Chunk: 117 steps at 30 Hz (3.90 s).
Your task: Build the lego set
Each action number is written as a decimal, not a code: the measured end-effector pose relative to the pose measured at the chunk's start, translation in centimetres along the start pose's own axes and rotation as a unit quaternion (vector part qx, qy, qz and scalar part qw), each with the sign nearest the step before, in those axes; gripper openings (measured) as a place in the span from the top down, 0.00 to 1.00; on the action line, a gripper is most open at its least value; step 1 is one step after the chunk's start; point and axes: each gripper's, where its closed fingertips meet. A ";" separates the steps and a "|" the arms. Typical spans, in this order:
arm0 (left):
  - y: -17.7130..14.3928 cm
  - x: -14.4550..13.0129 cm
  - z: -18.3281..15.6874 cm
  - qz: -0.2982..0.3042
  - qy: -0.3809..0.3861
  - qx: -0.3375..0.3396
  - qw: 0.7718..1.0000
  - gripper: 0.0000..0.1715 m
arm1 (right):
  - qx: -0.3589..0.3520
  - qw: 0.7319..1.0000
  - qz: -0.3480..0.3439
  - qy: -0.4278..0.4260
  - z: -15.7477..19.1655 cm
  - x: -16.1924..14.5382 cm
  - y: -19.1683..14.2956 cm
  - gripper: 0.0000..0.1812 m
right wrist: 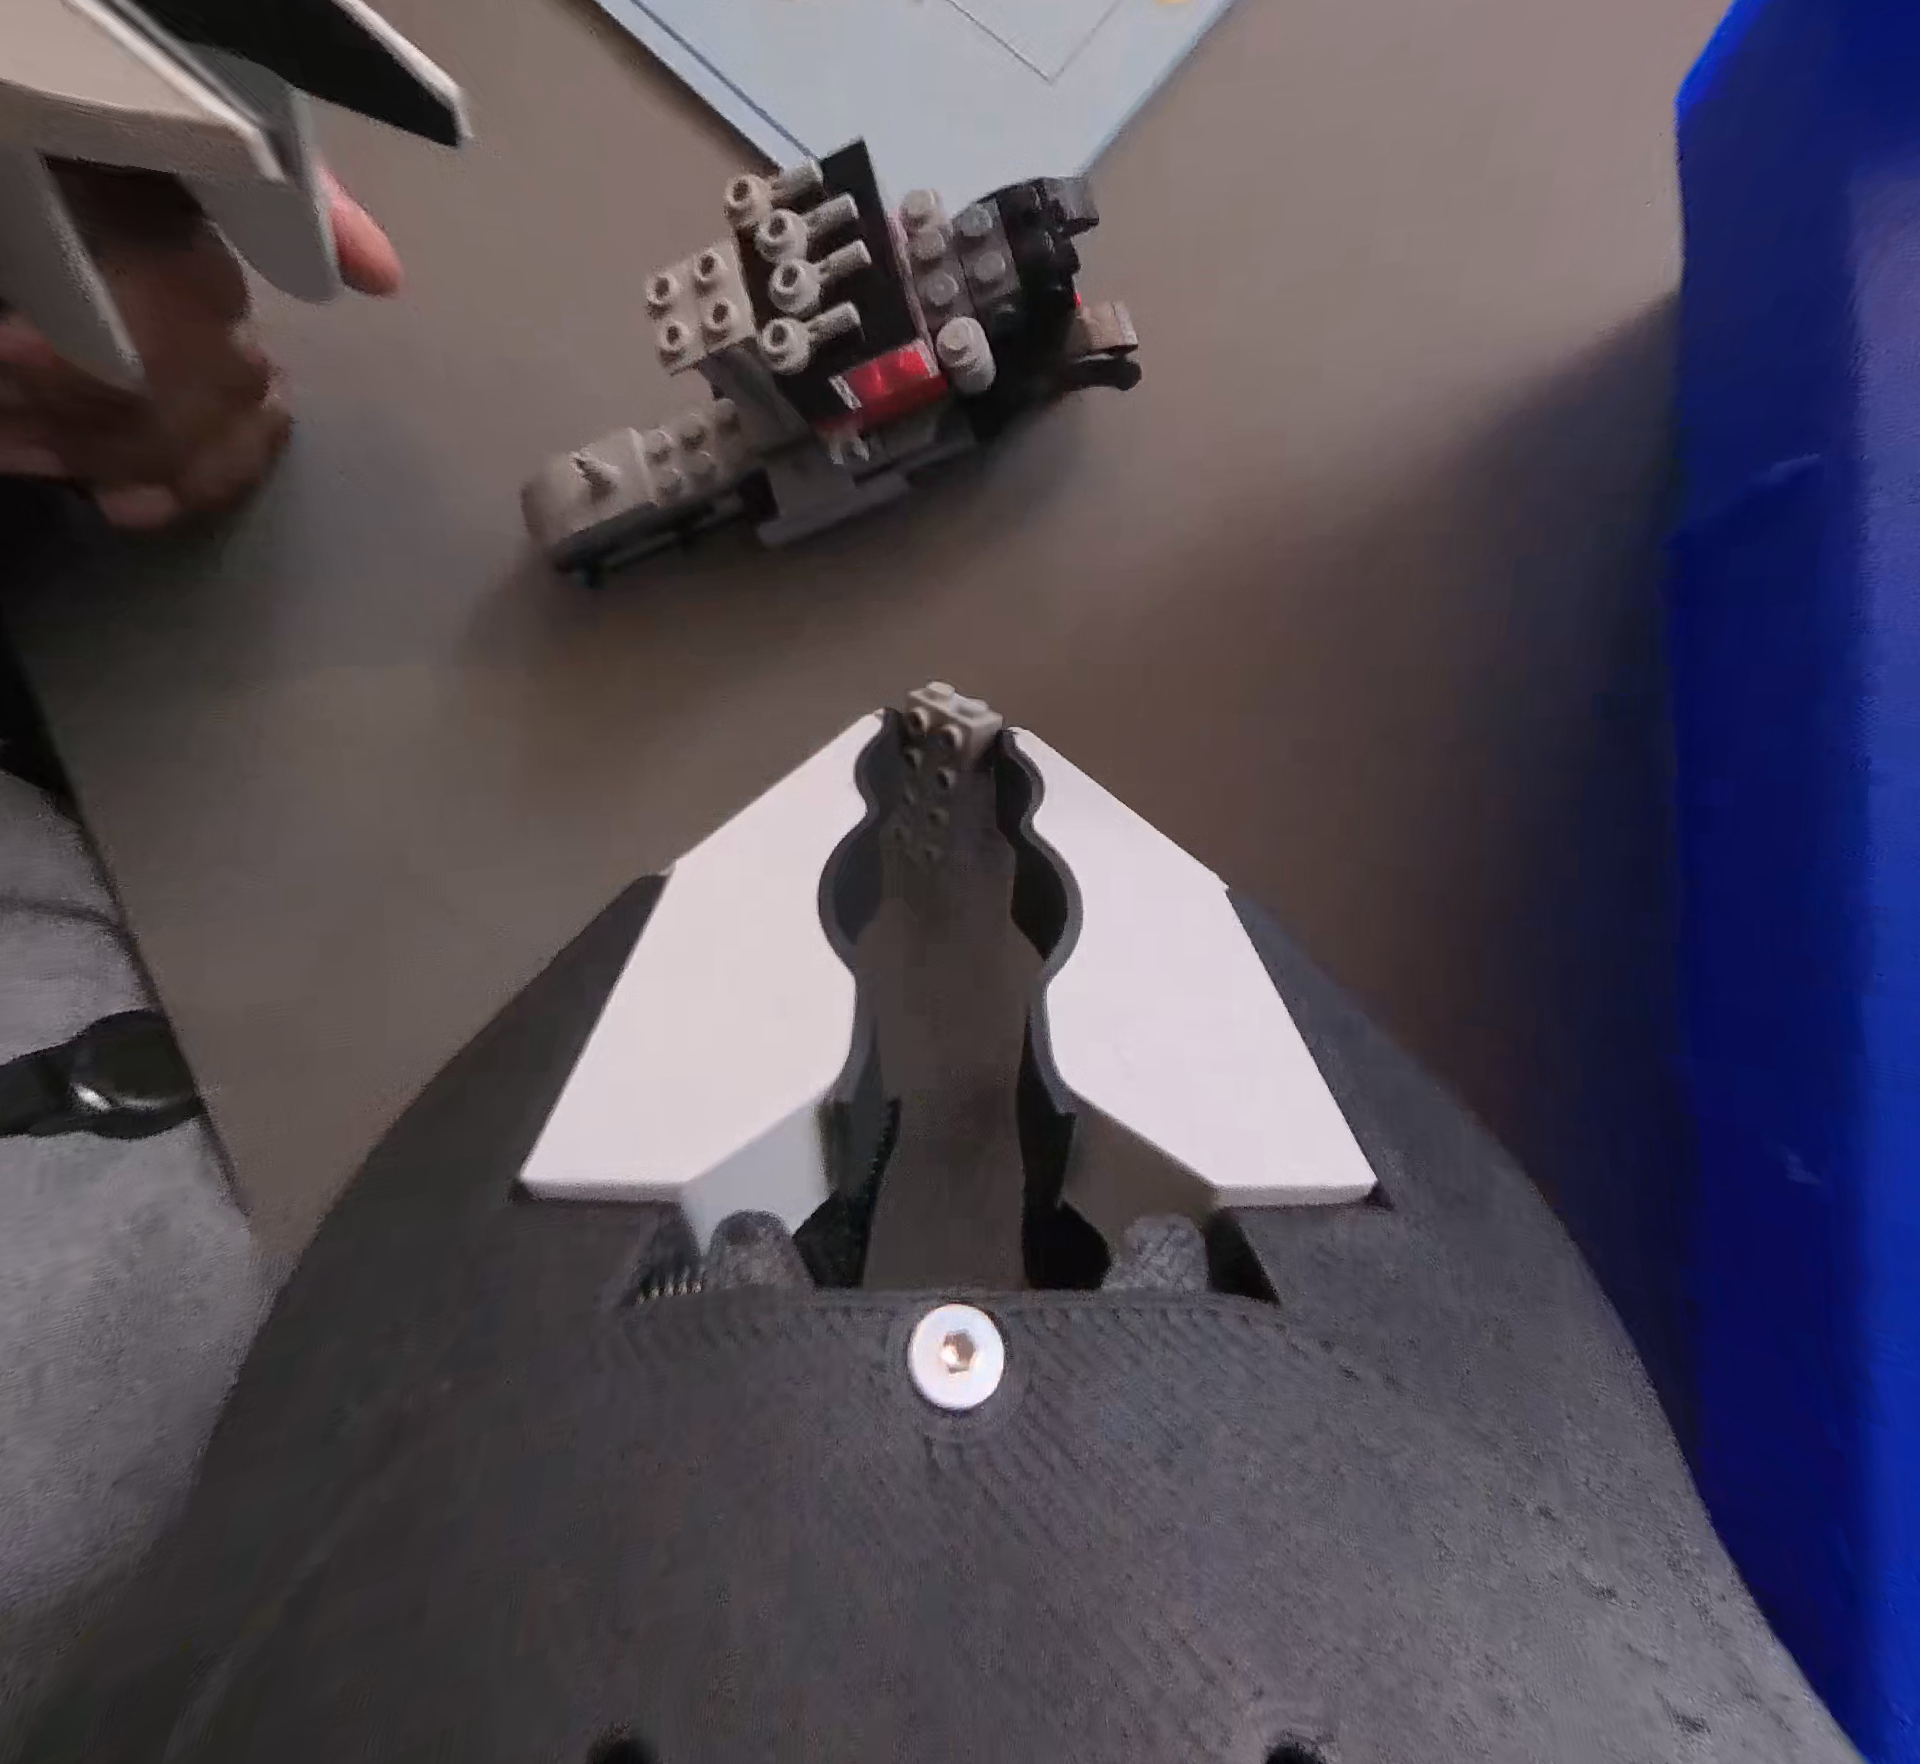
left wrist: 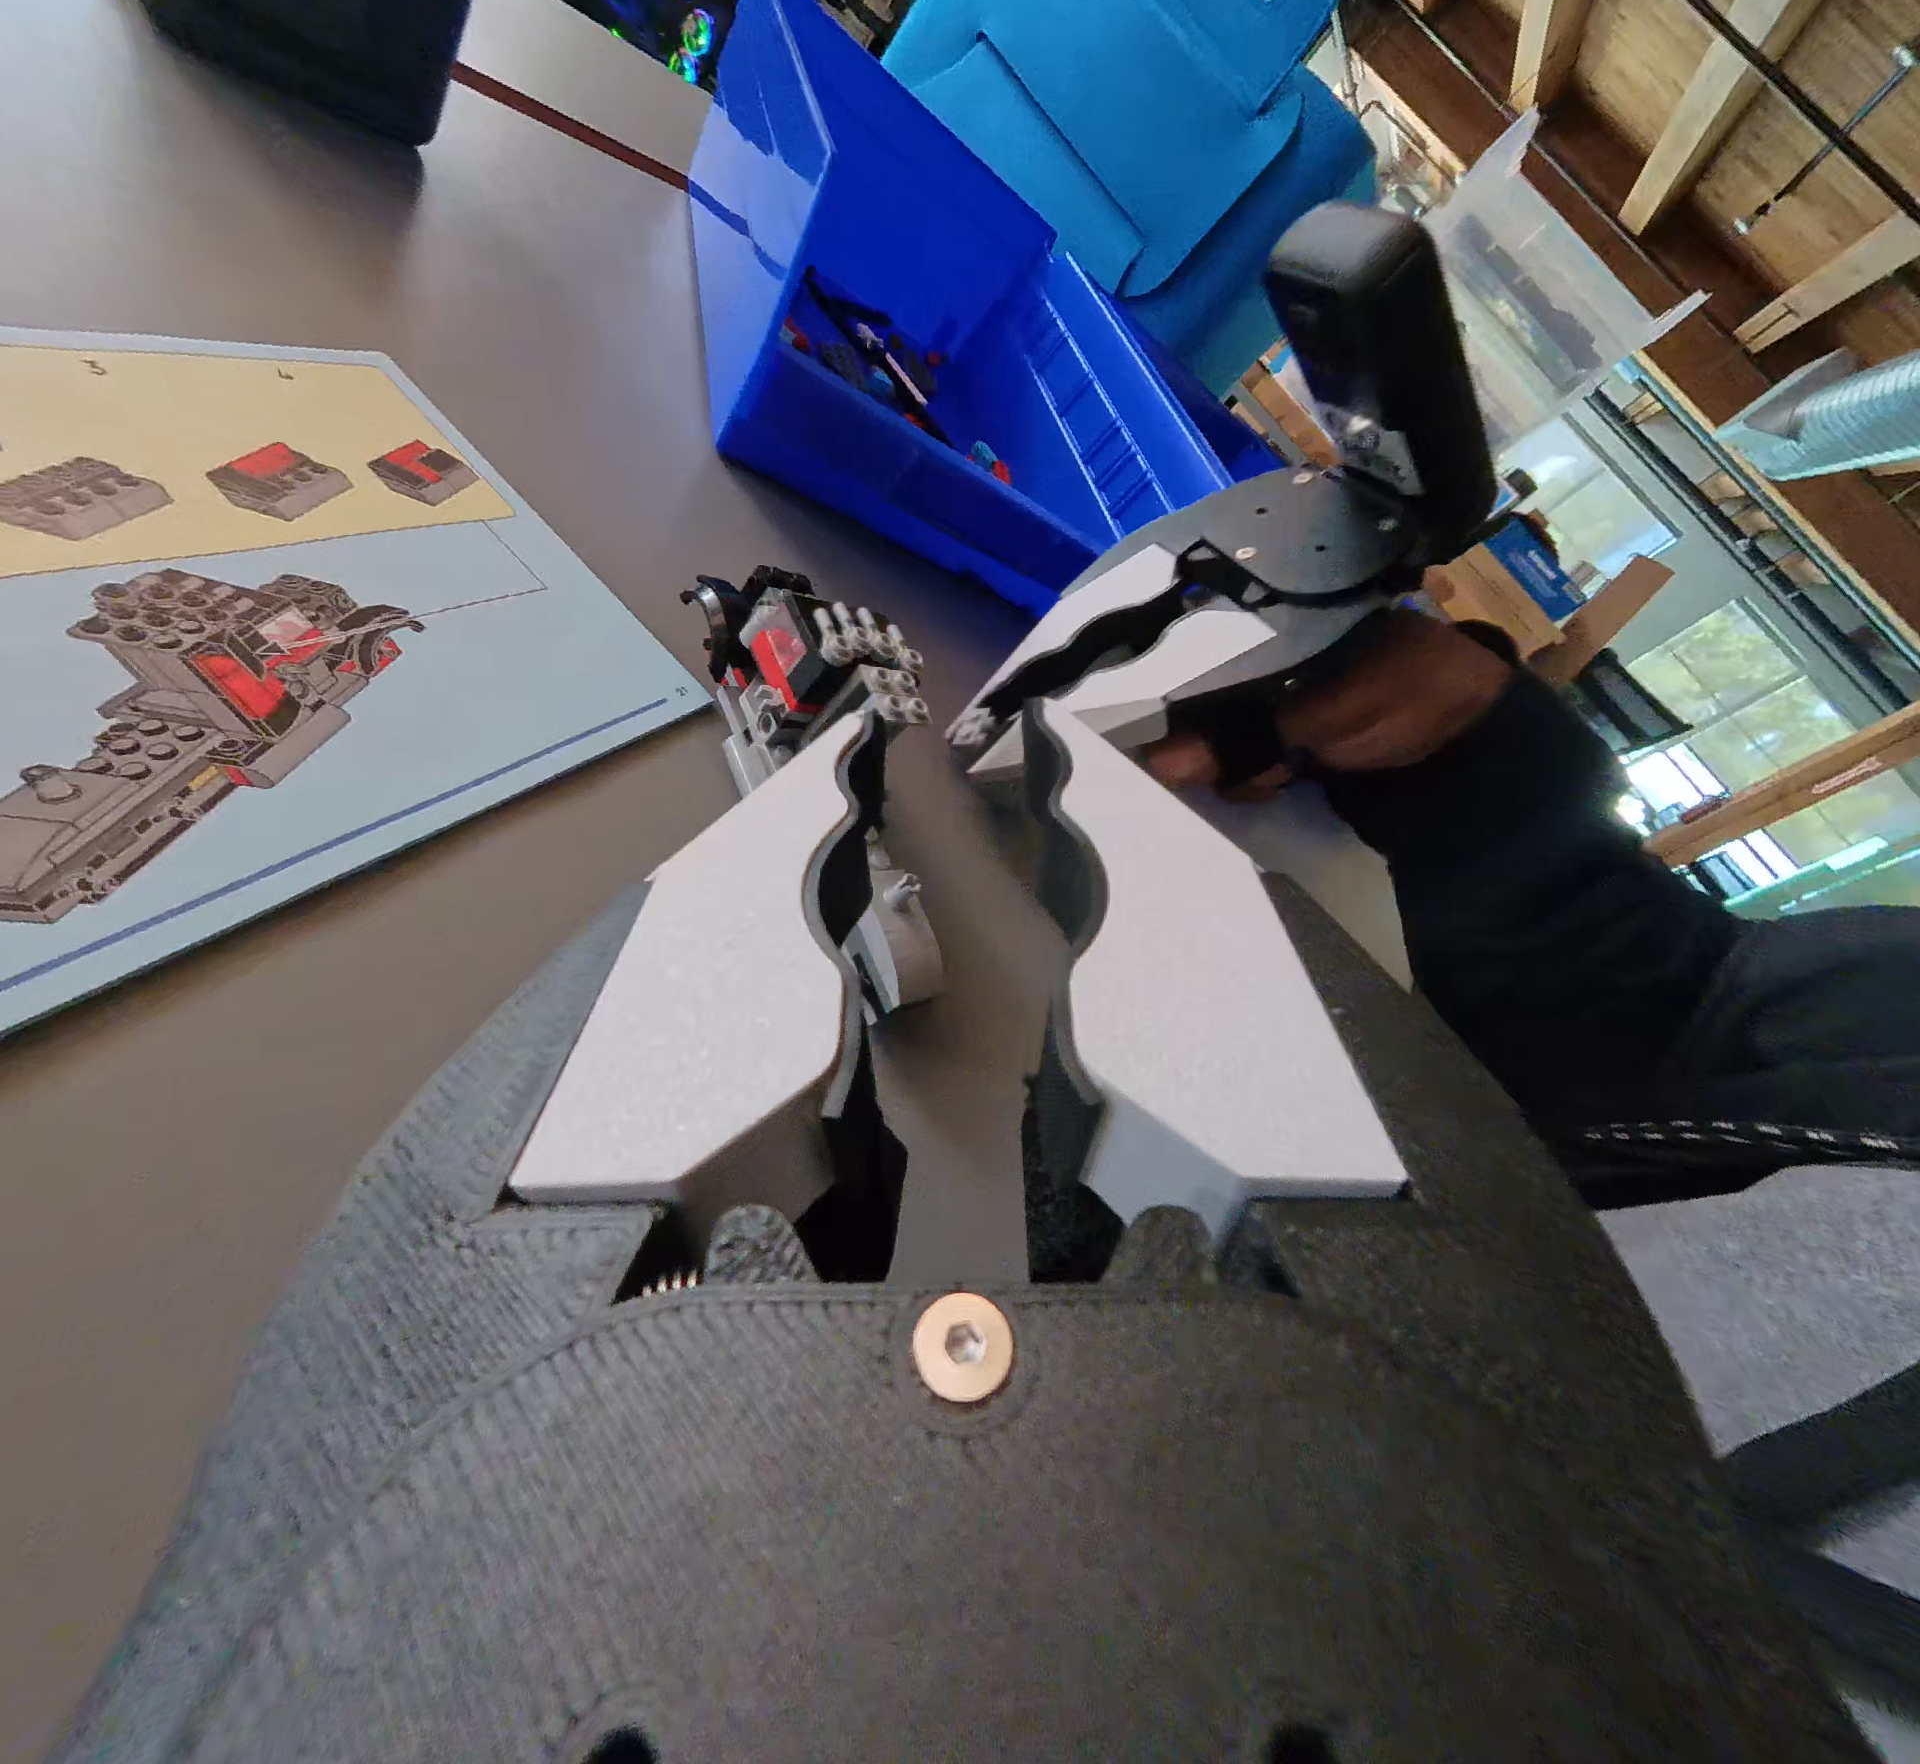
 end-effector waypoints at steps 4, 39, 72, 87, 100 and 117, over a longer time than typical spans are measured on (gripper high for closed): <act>0.0 0.0 0.1 -0.001 -0.006 -0.002 1.000 0.84 | -0.003 1.000 -0.018 0.011 0.0 0.6 0.8 0.91; -0.8 0.9 0.5 -0.037 -0.035 -0.015 0.999 0.84 | -0.109 0.959 -0.223 0.134 -3.4 0.4 -3.8 0.78; -0.3 1.2 1.5 -0.037 -0.046 -0.001 0.998 0.84 | -0.031 0.870 0.152 -0.468 -20.8 1.5 -0.2 0.86; -0.5 1.4 1.5 -0.044 -0.048 -0.004 0.998 0.84 | -0.070 0.901 0.108 -0.414 -20.5 3.2 -1.8 0.89; -0.1 1.4 2.2 -0.036 -0.059 0.008 0.998 0.84 | -0.086 0.975 -0.022 -0.205 -4.7 -0.4 -7.3 0.89; -0.2 1.2 3.5 -0.034 -0.069 0.052 0.996 0.84 | -0.052 0.987 -0.124 -0.090 -2.2 -4.3 -3.9 0.81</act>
Point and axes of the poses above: each gripper's, where its closed fingertips meet, y out along the fingers, x out of its top, z = x × y across the jaws, and after that the axes turned 14 degrees about -x, right-handed
